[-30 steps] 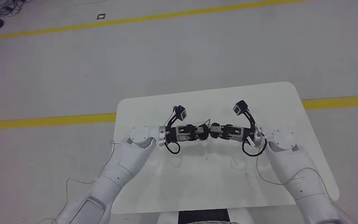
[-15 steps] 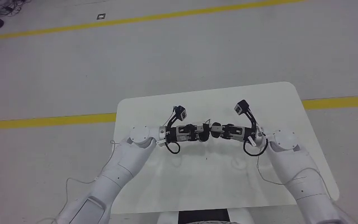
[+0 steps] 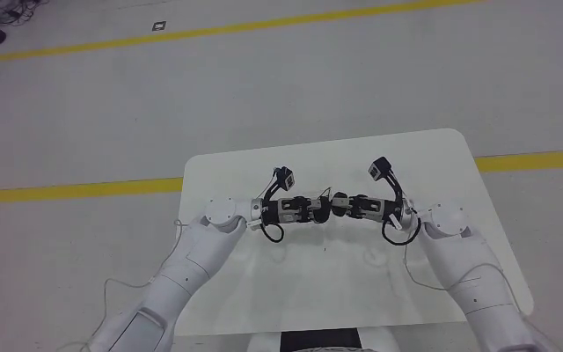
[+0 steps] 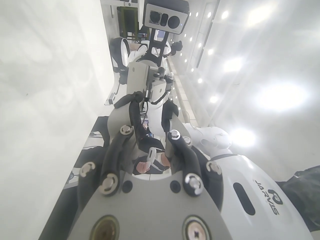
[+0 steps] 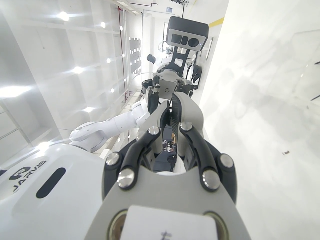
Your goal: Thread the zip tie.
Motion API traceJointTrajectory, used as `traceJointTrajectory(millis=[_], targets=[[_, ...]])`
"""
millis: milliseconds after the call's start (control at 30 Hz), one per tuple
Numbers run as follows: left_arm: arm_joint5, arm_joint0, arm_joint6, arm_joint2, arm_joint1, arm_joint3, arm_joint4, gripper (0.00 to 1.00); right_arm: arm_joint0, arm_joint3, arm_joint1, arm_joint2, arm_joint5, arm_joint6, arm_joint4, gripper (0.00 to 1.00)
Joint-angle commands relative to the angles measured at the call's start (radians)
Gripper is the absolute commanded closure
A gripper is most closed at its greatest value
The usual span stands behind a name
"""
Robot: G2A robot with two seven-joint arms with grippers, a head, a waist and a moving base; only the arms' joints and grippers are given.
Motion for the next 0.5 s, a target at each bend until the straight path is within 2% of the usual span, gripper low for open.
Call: traceJointTrajectory(millis=[0, 200, 467], targets=[[0.001, 0.000, 0.000, 0.001, 0.000, 0.000, -0.002, 0.82, 0.000, 0.001, 0.000, -0.001, 0.000, 0.000, -0.002, 1.00], [0.005, -0.005, 0.001, 0.010, -0.002, 0.004, 0.000, 0.85, 0.001, 0.003, 0.001, -0.003, 0.000, -0.001, -0.004, 1.00], [0.011, -0.010, 0.003, 0.020, -0.003, 0.012, 0.000, 0.99, -0.001, 0.000, 0.002, -0.002, 0.000, -0.005, -0.004, 1.00]])
